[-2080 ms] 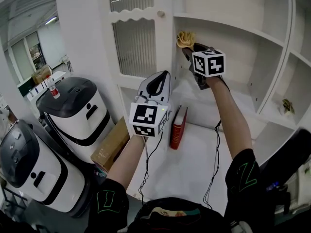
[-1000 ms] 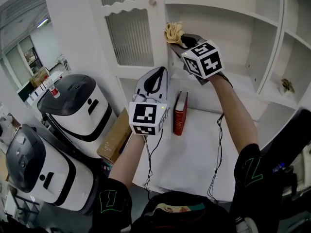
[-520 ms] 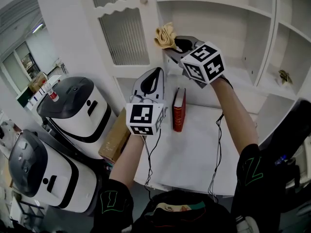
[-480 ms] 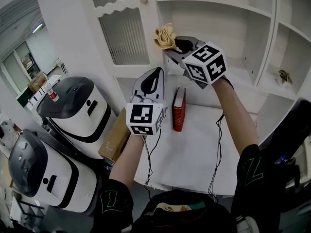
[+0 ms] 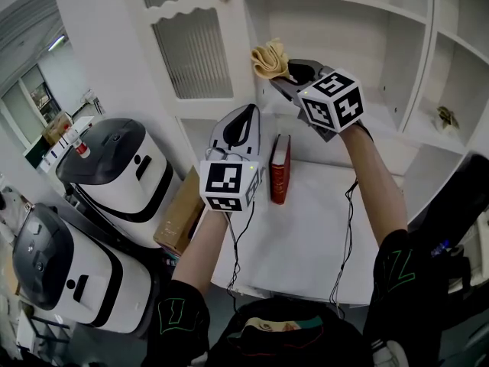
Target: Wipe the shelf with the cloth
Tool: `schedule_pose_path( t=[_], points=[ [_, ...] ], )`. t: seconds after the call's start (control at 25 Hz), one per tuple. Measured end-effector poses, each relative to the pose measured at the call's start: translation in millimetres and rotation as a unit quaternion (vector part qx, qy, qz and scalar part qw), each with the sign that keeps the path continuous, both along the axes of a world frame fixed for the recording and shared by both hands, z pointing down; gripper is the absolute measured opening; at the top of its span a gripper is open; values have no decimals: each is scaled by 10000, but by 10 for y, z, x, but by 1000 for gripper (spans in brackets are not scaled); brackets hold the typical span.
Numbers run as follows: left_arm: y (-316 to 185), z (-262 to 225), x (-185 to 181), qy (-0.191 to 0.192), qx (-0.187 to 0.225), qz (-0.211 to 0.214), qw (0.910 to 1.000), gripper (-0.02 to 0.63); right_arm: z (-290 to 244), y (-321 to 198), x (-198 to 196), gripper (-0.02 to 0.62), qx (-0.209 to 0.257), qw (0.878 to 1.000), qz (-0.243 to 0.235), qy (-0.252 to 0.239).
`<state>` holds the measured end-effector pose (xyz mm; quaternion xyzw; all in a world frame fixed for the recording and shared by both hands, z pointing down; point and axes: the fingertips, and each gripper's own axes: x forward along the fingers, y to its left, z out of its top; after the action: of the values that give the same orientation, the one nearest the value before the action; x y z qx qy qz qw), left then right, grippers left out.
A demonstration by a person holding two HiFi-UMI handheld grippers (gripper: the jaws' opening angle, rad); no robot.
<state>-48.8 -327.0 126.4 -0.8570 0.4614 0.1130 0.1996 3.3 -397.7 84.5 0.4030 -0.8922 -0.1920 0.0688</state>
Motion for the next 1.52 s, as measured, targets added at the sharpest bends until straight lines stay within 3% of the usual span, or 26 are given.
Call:
schedule_pose_path(
  t=[0.24, 0.48, 1.04, 1.52],
  points=[
    [24, -32, -47, 161, 18, 116, 9998, 0, 131, -299, 208, 117, -454, 9972, 521, -274],
    [17, -80, -89, 290, 77, 148, 9994, 0, 298, -546, 232, 117, -787, 9931, 836, -224],
    [-184, 188, -240, 328, -422, 205, 9984, 0, 456, -1188, 169, 117, -1374, 9801, 1420, -207],
    [-275, 259, -352, 423, -451, 419, 9972, 0, 548, -1002, -39, 117, -1268, 9849, 1157, 228]
  ],
)
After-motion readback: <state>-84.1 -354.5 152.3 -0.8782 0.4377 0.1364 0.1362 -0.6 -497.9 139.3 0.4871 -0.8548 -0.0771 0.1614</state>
